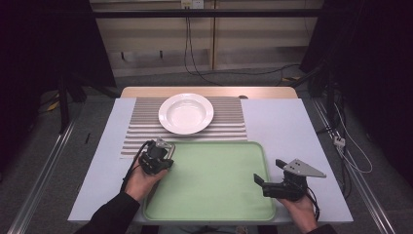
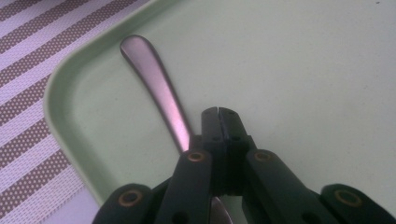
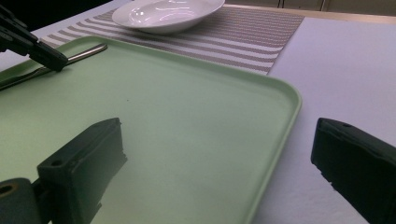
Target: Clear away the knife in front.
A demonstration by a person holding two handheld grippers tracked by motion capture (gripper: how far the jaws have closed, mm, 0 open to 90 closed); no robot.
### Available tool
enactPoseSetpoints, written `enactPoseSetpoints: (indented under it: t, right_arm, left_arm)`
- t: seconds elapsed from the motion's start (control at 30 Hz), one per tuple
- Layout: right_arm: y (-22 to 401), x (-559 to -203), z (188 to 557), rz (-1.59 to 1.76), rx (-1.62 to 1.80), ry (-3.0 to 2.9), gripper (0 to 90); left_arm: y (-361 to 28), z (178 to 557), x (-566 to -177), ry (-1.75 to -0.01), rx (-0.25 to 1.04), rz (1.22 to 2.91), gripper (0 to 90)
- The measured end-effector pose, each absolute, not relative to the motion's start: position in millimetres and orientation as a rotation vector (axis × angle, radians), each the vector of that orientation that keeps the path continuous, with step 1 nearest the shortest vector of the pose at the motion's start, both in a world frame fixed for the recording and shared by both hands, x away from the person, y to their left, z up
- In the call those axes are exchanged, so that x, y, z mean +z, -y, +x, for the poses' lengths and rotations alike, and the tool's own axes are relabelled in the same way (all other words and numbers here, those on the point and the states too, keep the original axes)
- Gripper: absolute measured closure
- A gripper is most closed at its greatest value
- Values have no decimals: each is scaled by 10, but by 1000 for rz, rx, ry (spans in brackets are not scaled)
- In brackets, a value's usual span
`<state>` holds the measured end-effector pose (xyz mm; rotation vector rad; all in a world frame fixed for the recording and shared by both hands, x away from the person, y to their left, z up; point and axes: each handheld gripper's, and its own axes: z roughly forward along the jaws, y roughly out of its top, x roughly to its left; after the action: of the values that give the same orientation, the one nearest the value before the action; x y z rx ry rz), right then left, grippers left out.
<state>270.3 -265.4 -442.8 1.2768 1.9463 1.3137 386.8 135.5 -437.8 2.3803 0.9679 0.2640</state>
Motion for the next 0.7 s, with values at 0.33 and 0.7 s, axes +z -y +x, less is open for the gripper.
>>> enactPoseSetpoints:
  t: [0.33,0.7]
  right_arm:
    - [2649,-4427,2702,1273,1313,-1947,25]
    - [2645,-4429,2708,1278,1315,-1945,25]
  left_arm:
    - [-1411,3820,-4375,-968,274,2381,900]
    - [-1439,3830,-4376,-970,282,2382,900]
